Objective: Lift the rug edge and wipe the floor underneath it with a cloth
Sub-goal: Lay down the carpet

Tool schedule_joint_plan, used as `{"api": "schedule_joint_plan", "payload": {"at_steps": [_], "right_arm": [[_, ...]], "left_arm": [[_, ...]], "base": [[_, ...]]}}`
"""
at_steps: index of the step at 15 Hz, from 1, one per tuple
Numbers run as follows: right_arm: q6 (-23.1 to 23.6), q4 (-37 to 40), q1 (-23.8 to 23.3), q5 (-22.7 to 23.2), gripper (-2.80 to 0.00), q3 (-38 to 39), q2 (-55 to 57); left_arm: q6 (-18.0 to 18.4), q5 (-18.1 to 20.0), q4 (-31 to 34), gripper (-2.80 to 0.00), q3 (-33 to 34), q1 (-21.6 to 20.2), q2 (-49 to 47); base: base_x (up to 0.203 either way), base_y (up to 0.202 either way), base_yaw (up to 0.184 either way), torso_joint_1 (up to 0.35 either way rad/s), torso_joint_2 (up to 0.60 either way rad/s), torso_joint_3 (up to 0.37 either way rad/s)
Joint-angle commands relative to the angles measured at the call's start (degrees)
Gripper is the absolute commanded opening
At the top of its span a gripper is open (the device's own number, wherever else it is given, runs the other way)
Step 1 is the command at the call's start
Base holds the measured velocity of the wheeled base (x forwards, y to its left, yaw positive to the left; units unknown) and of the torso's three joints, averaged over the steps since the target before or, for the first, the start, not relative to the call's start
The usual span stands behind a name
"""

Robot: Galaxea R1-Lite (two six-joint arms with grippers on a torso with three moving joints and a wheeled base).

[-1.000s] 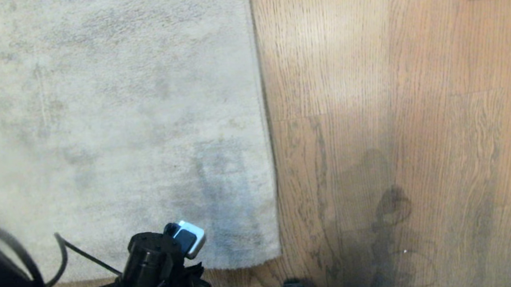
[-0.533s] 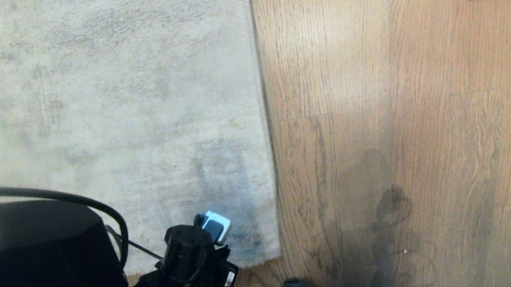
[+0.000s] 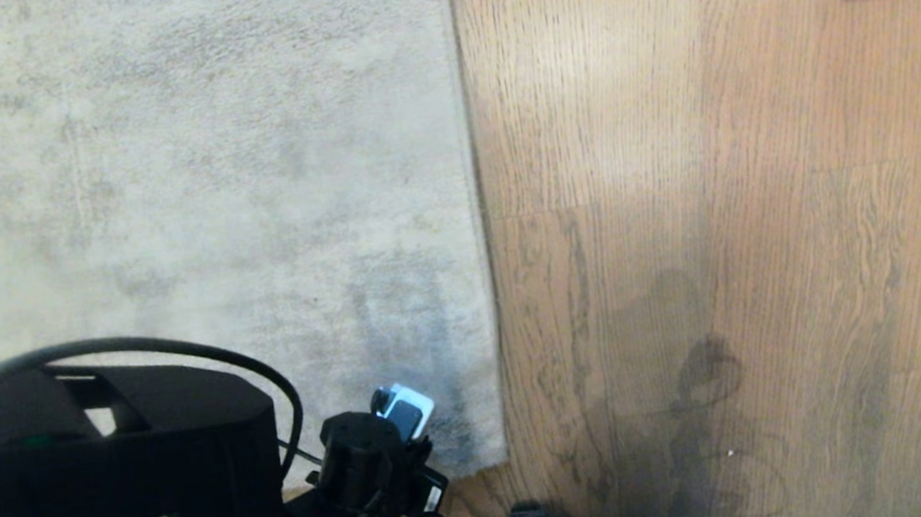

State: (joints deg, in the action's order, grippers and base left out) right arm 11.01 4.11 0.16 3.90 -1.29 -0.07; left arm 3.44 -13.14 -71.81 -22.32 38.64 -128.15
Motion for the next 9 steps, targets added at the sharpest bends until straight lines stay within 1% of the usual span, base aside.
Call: {"api": "schedule_joint_plan", "payload": {"at_steps": [1, 3, 6, 9], "right_arm": [[0.1, 0.0, 0.0, 0.1, -2.80, 0.0, 0.1], [0.1, 0.0, 0.0, 0.1, -2.80, 0.0, 0.1], [0.1, 0.0, -0.1, 0.1, -2.80, 0.0, 0.1], [0.1, 0.0, 0.0, 0.1, -2.80, 0.0, 0.1]], "left_arm": [[1.0, -0.2, -3.0, -2.80, -0.1, -0.1, -3.8], [2.1, -0.3, -7.1, -2.80, -0.7, -0.3, -6.0], [2.4, -0.4, -9.6, -2.80, -3.3, -0.4, -8.4], [3.4, -0.5, -12.1, -2.80, -5.3, -0.6, -10.4]], "base": [[0.000, 0.000, 0.000, 0.000, 0.00, 0.000], [0.000, 0.000, 0.000, 0.000, 0.00, 0.000], [0.000, 0.000, 0.000, 0.000, 0.00, 0.000], [0.000, 0.000, 0.000, 0.000, 0.00, 0.000]]}}
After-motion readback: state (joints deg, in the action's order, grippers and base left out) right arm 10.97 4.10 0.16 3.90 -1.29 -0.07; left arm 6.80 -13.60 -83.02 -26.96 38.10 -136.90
